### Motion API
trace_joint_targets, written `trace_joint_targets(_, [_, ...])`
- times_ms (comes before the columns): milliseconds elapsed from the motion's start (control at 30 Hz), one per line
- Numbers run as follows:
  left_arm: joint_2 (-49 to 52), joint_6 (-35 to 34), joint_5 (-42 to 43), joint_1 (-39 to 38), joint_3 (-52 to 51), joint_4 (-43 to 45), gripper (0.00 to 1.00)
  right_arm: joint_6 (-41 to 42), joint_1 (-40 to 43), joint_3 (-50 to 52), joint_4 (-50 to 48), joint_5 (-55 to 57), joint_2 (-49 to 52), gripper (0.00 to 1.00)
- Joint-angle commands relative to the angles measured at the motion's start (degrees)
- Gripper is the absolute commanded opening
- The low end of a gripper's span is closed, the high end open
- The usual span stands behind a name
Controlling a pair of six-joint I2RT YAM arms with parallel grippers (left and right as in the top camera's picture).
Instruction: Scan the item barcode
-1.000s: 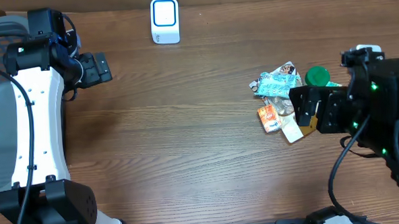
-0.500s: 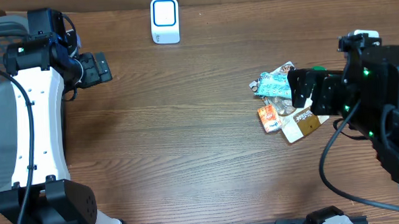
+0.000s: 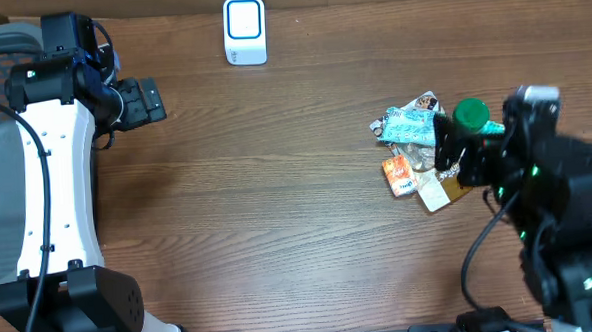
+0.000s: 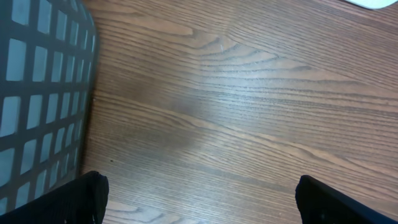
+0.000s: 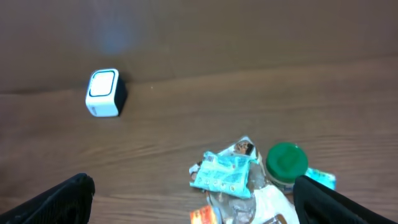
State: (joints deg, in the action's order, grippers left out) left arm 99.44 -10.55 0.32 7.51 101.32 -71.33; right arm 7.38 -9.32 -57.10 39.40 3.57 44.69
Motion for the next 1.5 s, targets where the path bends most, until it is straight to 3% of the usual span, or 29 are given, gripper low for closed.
trace_joint_targets(0, [0.31,-0.15,-0.35,-0.02,0.39,0.00,1.00,-1.92,0.92,7.98,-4.33,-1.51,-6.32,1.00])
trace_joint_targets(433, [0.31,-0.15,-0.35,-0.02,0.39,0.02,0.99,-1.90,4.90,39.47,-25.49,-1.62,-33.44,1.00])
trace_joint_targets(700, [0.31,-0.15,-0.35,-0.02,0.39,0.00,1.00,-1.84,4.90,54.49,-35.04,-4.00,-42.99,1.00])
trace_joint_targets(1467, [0.31,-0.15,-0.35,-0.02,0.39,0.00,0.99,-1.86,4.90,56.65,-34.82,-4.13,-44.57,1.00])
